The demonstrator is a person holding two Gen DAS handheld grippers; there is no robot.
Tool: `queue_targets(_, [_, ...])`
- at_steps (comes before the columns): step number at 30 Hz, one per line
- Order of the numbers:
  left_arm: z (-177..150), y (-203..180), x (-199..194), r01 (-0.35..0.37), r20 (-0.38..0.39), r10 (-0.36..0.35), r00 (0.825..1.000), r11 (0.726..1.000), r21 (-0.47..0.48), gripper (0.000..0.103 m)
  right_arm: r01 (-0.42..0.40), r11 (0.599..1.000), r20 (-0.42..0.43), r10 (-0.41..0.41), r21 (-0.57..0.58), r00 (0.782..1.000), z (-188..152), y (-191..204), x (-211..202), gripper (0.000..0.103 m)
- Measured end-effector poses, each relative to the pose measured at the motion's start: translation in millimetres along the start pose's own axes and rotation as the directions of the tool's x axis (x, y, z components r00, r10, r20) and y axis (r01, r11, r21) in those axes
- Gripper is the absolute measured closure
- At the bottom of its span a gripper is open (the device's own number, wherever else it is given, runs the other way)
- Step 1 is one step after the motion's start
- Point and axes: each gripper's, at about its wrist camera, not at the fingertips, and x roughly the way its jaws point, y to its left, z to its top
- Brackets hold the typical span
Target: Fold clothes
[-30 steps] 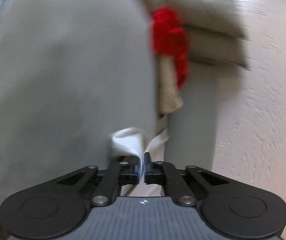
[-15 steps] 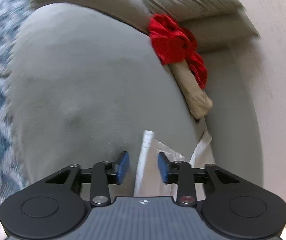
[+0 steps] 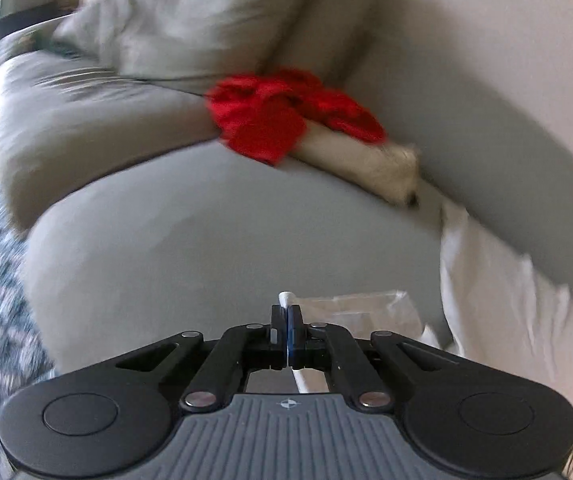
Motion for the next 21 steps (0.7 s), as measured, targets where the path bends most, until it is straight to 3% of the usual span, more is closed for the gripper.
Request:
queue_targets(3, [-1.6, 23.8, 6.0, -0.032, -0.051, 0.026, 0.998, 0.992, -0.12, 0.103, -0.001, 1.0, 0.0, 0.001, 0.004, 1.0, 0.2, -0.4, 0.0, 0.047])
queue_targets(5, [-5.8, 30.3, 12.1, -0.051, -0.075, 0.042, 0.996, 0.99, -0.134, 0.102, 0.0, 1.0, 0.0, 0.0, -0.001, 1.0, 0.4, 0.6, 0.3, 0.046])
queue_targets(9, [-2.7, 21.4, 8.9, -0.114, -0.069, 0.108, 0.992, 0.989, -0.093, 0.1, 0.003, 1.0, -0.003, -0.003, -0.022, 1.0, 0.7, 4.5, 0.5, 0.042])
queue_targets(11, [0.3, 18.4, 0.4, -0.224, -0.056, 0.221, 0.974, 0.973, -0.061, 0.1, 0.011, 1.0, 0.006, -0.01, -0.016, 1.0, 0.3, 5.8, -7.6, 0.042])
queue_targets(13, [1.4, 18.3, -15.0, -0.256, -0.04, 0.255, 0.966, 0.966, -0.026, 0.098, 0.011, 1.0, 0.019, -0.011, -0.001, 1.0, -0.7, 6.2, -19.9, 0.042])
queue_targets(15, [-1.4, 11.7, -29.0, -0.217, -0.021, 0.218, 0.976, 0.976, 0.019, 0.088, 0.003, 1.0, 0.047, -0.003, -0.003, 0.999, -4.7, 3.3, -40.0, 0.042])
queue_targets(18, [-22.4, -17.8, -56.4, -0.046, -0.018, 0.05, 0.999, 0.987, 0.152, 0.074, 0.055, 0.998, 0.093, -0.055, 0.005, 0.994, -15.1, -5.8, -66.5, 0.039])
queue_targets(21, [-56.3, -57.9, -76.2, 0.122, -0.079, -0.104, 0.991, 0.953, 0.279, 0.07, 0.115, 0.991, 0.115, -0.122, 0.064, 0.986, -27.0, -22.4, -81.4, 0.04])
